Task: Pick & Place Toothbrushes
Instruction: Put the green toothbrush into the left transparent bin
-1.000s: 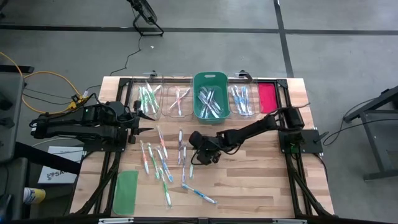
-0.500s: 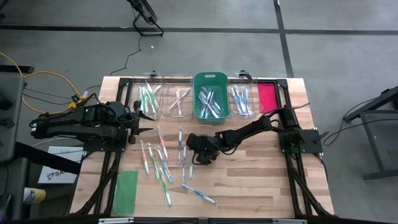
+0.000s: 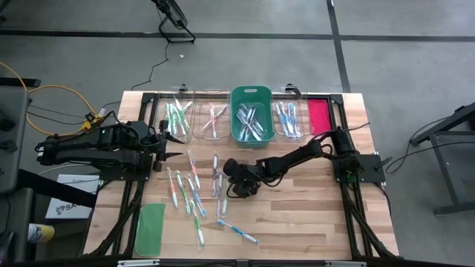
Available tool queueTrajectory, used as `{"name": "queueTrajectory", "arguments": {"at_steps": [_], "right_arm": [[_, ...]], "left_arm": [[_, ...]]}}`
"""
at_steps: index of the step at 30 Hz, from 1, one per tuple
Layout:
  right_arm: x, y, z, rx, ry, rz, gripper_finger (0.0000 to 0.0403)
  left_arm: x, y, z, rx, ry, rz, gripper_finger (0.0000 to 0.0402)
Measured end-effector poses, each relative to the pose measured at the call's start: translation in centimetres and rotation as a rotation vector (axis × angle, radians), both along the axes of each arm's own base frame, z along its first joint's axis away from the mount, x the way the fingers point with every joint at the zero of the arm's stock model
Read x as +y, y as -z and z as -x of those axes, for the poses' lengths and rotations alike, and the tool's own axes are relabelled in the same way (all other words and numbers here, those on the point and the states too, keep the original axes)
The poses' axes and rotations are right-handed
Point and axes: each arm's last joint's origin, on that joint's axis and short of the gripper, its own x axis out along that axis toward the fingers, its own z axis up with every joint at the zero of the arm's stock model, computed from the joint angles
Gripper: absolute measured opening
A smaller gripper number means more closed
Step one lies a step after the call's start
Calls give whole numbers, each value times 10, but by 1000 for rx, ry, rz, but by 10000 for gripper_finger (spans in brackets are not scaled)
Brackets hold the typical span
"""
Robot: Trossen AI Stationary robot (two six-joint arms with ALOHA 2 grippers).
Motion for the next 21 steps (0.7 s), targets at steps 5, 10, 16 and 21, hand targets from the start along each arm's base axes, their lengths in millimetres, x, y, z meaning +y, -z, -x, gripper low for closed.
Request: {"name": "queueTrajectory", "arguments": {"at_steps": [5, 10, 16, 21], "right_arm": [[5, -2, 2, -7, 137, -52, 3], [18, -17, 14, 22, 247, -125, 3], [33, -61, 30, -53, 461, -267, 3], [33, -103, 42, -158, 626, -494, 3]], "left_arm": [[0, 0, 0, 0, 0, 0, 170], [0, 0, 0, -4, -1, 3, 170], [1, 0, -6, 5, -4, 11, 170], [0, 13, -27, -56, 82, 16, 170]]}}
